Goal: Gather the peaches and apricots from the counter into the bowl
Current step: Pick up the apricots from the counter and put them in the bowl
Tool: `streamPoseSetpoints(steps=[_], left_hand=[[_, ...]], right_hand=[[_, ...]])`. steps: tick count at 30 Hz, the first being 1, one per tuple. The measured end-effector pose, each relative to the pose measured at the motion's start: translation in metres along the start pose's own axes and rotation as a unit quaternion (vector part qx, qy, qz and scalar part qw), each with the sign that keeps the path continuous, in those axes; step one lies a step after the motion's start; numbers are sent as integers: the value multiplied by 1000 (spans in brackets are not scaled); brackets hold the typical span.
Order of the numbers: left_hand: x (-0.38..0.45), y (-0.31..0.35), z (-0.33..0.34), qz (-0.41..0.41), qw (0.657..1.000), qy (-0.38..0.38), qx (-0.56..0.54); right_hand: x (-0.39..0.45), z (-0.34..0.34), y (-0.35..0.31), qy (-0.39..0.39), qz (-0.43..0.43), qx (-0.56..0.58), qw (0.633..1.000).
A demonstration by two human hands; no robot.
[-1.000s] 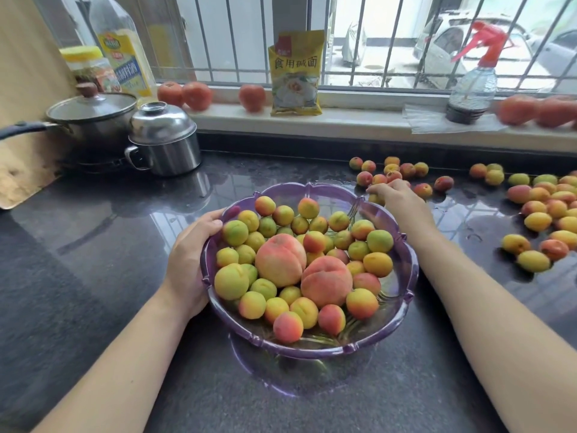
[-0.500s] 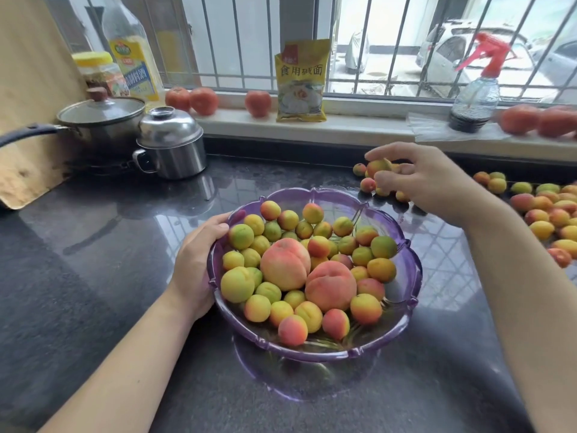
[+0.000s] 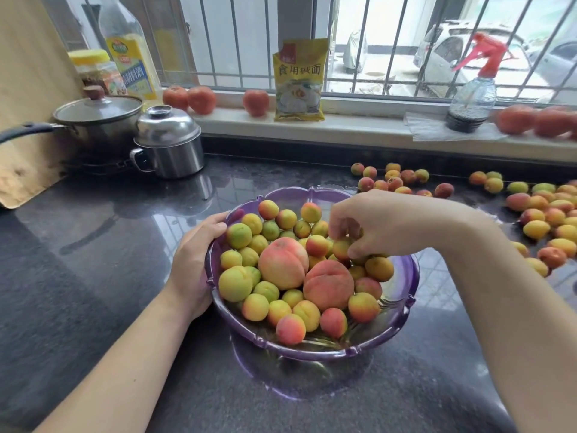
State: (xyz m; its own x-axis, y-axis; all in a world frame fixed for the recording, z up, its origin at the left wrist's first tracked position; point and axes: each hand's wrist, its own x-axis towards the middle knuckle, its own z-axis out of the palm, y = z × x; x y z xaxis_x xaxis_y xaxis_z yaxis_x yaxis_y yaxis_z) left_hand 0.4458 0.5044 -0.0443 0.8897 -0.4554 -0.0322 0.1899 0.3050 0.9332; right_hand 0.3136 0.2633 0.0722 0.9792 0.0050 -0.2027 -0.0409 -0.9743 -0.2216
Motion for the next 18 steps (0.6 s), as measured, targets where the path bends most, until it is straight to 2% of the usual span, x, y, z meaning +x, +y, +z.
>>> streamPoseSetpoints(steps=[18], left_hand=[[2, -3, -4, 0, 1000, -6, 7]], right_hand=[[3, 3, 0, 23, 3, 0, 1000]])
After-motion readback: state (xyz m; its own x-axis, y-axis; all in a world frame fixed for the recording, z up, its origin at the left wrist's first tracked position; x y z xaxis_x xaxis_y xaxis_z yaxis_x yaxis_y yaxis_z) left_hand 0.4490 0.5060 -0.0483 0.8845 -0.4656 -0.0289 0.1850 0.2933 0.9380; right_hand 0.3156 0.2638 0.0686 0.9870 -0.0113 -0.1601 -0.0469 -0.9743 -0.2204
